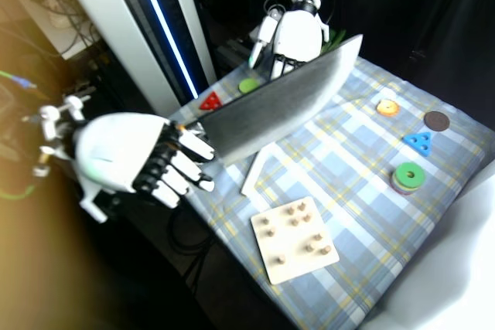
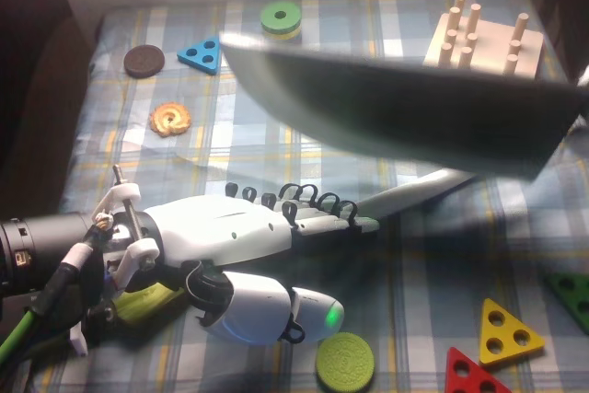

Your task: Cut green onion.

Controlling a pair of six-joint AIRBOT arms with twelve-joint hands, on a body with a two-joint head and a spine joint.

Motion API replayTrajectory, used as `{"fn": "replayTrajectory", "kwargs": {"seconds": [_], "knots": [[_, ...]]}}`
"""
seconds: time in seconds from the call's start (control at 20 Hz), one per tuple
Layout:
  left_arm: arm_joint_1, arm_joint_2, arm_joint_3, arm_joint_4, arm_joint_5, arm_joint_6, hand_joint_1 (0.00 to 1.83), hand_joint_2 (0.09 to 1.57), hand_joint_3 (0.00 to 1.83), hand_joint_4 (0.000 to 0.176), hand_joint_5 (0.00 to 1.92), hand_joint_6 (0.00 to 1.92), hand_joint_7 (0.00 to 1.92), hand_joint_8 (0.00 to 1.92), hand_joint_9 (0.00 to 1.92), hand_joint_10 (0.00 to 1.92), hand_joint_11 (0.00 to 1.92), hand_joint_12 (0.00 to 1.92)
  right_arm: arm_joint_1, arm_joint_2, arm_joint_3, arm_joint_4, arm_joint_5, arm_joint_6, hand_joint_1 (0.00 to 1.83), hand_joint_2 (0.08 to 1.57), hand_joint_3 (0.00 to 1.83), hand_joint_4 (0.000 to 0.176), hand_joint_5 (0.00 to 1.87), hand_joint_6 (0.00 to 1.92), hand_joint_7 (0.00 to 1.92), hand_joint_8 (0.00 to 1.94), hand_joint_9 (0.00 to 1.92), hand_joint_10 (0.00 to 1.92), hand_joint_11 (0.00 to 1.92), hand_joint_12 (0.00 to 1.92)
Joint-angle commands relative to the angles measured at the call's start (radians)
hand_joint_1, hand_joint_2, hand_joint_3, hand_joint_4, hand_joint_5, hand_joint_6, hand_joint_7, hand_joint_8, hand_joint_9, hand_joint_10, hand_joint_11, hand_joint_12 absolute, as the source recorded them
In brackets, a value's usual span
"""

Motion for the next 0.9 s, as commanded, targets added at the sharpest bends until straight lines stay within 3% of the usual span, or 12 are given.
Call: {"fn": "replayTrajectory", "kwargs": {"seconds": [0.0,0.1,0.2,0.3,0.35,0.55,0.6,0.75,0.85], "knots": [[-0.002,-0.009,-0.003,-0.01,-0.055,-0.01,0.0,1.5,0.0,0.0,0.02,0.0,0.01,0.0,0.0,0.0,0.0,0.0,0.001,0.002,0.014,0.032,0.115,0.021,0.63,1.43,0.0,0.141,1.28,1.92,1.51,1.94,1.61,1.92,1.6,1.92],[-0.006,-0.006,-0.004,-0.012,-0.061,-0.01,0.0,1.5,0.0,0.0,0.02,0.0,0.02,0.01,0.02,0.01,0.0,0.0,-0.006,-0.003,0.02,0.032,0.098,0.025,0.6,1.42,0.0,0.144,1.24,1.92,1.47,1.94,1.56,1.92,1.58,1.92],[-0.01,-0.002,-0.004,-0.017,-0.071,-0.01,0.0,1.51,0.0,0.0,0.02,0.0,0.01,0.0,0.02,0.0,0.01,0.0,-0.007,-0.003,0.021,0.031,0.098,0.026,0.58,1.42,0.0,0.162,1.21,1.92,1.43,1.94,1.51,1.92,1.52,1.92],[-0.013,0.002,-0.003,-0.024,-0.081,-0.01,0.0,1.51,0.0,0.0,0.01,0.0,0.01,0.0,0.02,0.0,0.0,0.0,-0.007,0.001,0.028,0.03,0.103,0.026,0.56,1.43,0.0,0.169,1.23,1.92,1.44,1.94,1.52,1.92,1.53,1.92],[-0.013,0.005,-0.003,-0.03,-0.089,-0.01,0.0,1.51,0.0,0.0,0.05,0.0,0.06,0.0,0.06,0.01,0.04,0.02,-0.006,0.005,0.033,0.032,0.121,0.028,0.48,1.42,0.0,0.176,1.24,1.92,1.44,1.94,1.53,1.92,1.54,1.92],[-0.016,0.027,-0.002,-0.116,-0.124,0.02,0.0,1.51,0.0,0.0,0.04,0.0,0.04,0.0,0.03,0.0,0.0,0.0,0.003,0.017,0.037,0.107,0.296,0.026,0.56,1.43,0.0,0.174,1.06,1.92,1.33,1.94,1.46,1.92,1.5,1.92],[-0.016,0.034,-0.002,-0.15,-0.138,0.045,0.0,1.51,0.0,0.0,0.05,0.01,0.05,0.01,0.03,0.01,0.0,0.0,0.011,0.02,0.041,0.115,0.31,0.016,0.52,1.45,0.0,0.151,1.04,1.92,1.31,1.94,1.41,1.92,1.45,1.92],[-0.007,0.063,-0.007,-0.267,-0.218,0.083,0.0,1.51,0.0,0.0,0.05,0.0,0.06,0.0,0.04,0.0,0.0,0.0,0.063,0.021,0.074,0.125,0.292,0.002,0.51,1.44,0.0,0.145,1.14,1.92,1.41,1.94,1.5,1.92,1.53,1.92],[-0.005,0.074,-0.008,-0.299,-0.248,0.083,0.0,1.52,0.0,0.0,0.09,0.01,0.08,0.01,0.05,0.01,0.03,0.01,0.086,0.021,0.086,0.124,0.27,-0.002,0.48,1.43,0.0,0.146,1.06,1.92,1.28,1.94,1.4,1.92,1.45,1.92]]}}
